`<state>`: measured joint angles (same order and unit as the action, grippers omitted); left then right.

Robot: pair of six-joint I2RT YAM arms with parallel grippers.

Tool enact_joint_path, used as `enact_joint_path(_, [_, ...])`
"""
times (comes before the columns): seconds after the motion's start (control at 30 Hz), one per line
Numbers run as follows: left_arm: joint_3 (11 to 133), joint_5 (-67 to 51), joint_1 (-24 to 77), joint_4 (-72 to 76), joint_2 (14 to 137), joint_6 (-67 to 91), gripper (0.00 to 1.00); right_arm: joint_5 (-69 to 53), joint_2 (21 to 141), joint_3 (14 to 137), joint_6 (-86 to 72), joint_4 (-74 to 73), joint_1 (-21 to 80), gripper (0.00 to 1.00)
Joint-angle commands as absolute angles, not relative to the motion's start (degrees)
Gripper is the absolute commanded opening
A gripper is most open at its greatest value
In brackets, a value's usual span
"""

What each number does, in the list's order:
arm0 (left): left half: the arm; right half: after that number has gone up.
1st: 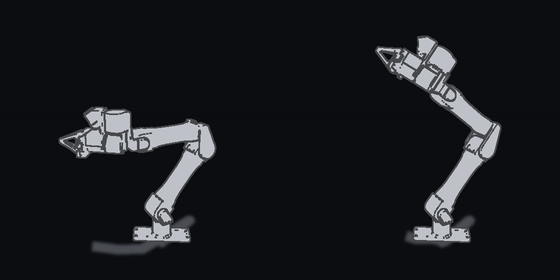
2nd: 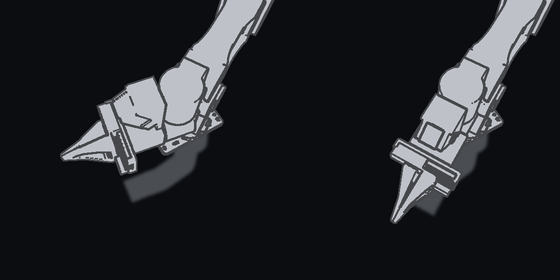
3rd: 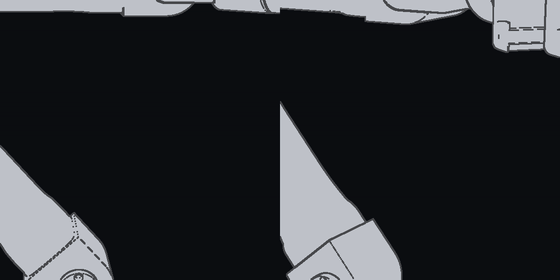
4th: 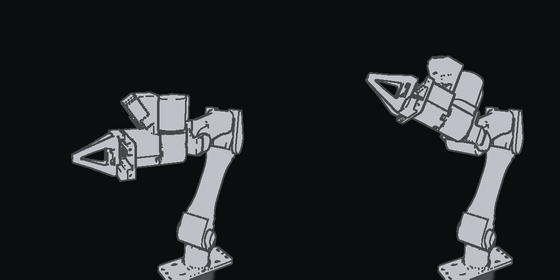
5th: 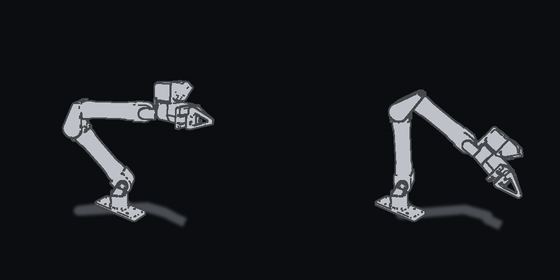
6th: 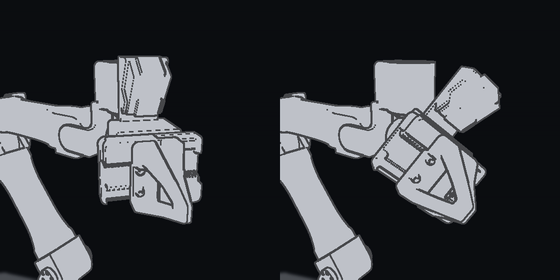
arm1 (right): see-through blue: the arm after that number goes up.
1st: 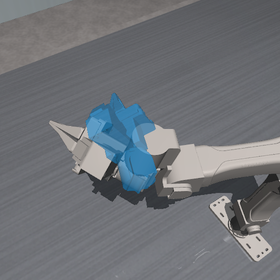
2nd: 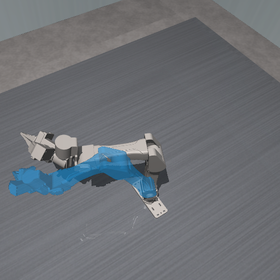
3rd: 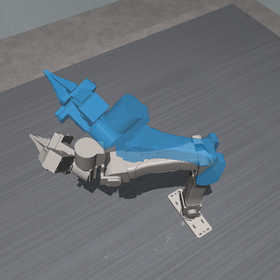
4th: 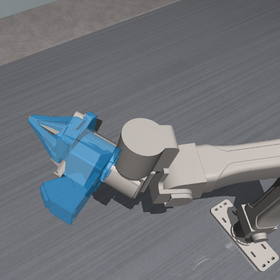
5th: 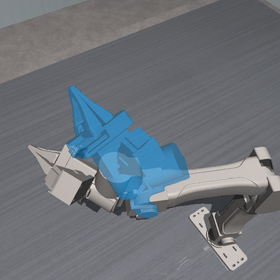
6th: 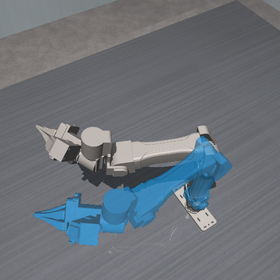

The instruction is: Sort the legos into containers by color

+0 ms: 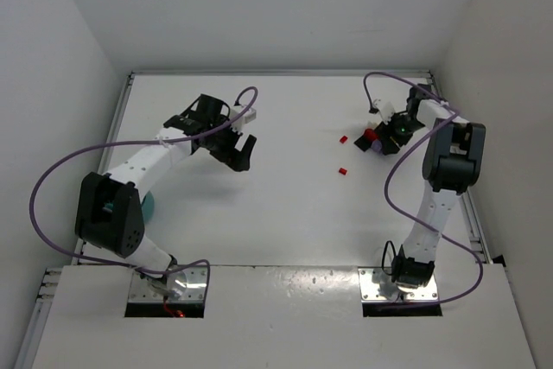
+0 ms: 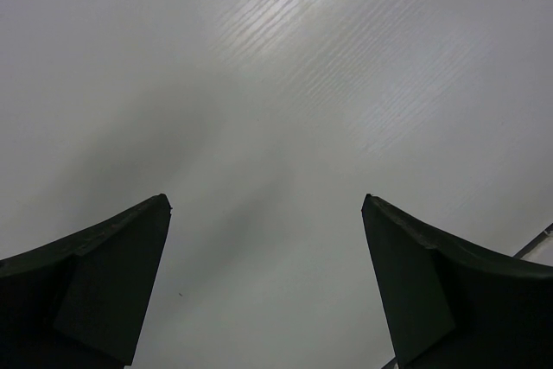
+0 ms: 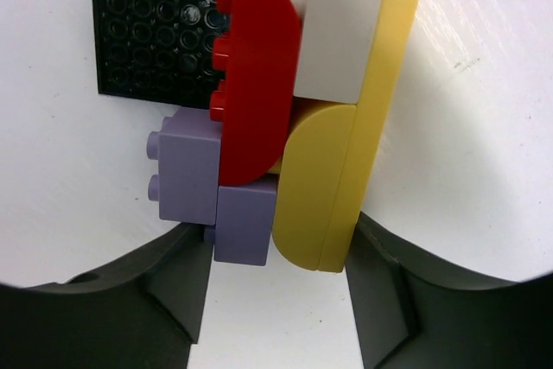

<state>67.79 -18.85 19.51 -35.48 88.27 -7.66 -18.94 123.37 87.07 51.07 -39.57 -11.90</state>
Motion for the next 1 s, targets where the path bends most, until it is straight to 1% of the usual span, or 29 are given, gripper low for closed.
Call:
enact_joint_path(0.0, [69.4, -20.5, 19.2, -34.4, 88.1, -7.3, 1.00, -21.0, 122.3, 84.4, 52.1, -34.5, -11.6, 0.54])
enact_joint_path(0.1, [68.3, -21.3, 18.7, -33.2, 87.5, -6.1, 1.00, -21.5, 120.4, 82.4, 52.1, -34.5, -11.6, 0.46])
enact_joint_path(0.3, [61.4, -23.2, 18.7, -25.8, 82.0, -1.1, 1.00, -24.0, 113.9, 76.3, 52.6, -34.5, -12.1, 0.37])
enact_joint_path(0.37, [60.1, -24.3, 18.7, -23.9, 80.3, 0.3, 1.00, -26.1, 109.4, 73.0, 52.6, -34.5, -12.1, 0.34])
enact_joint_path(0.5, [60.1, -28.5, 18.7, -22.8, 78.6, 3.0, 1.00, -30.1, 101.6, 67.2, 51.0, -35.9, -10.9, 0.31])
enact_joint_path(0.53, [60.6, -29.4, 18.2, -22.8, 78.6, 3.9, 0.98, -31.1, 100.0, 66.2, 50.0, -35.3, -10.9, 0.26])
enact_joint_path(0.57, [60.6, -30.5, 18.2, -21.6, 79.3, 6.0, 0.98, -32.8, 97.1, 64.5, 46.5, -34.6, -10.9, 0.22])
enact_joint_path(0.63, [61.2, -36.2, 18.2, -19.3, 80.9, 10.2, 0.97, -34.9, 93.7, 63.5, 40.9, -33.8, -10.4, 0.12])
enact_joint_path(0.67, [61.2, -37.9, 18.2, -18.3, 81.7, 11.8, 0.96, -35.4, 92.7, 63.5, 38.5, -33.1, -10.4, 0.10])
enact_joint_path(0.77, [62.5, -42.8, 18.8, -15.9, 85.9, 17.3, 0.95, -37.1, 89.8, 62.2, 31.8, -31.5, -9.0, 0.07])
enact_joint_path(0.97, [67.6, -46.8, 22.7, -12.8, 93.9, 24.2, 0.94, -34.9, 82.8, 57.7, 13.8, -21.9, -5.3, 0.02])
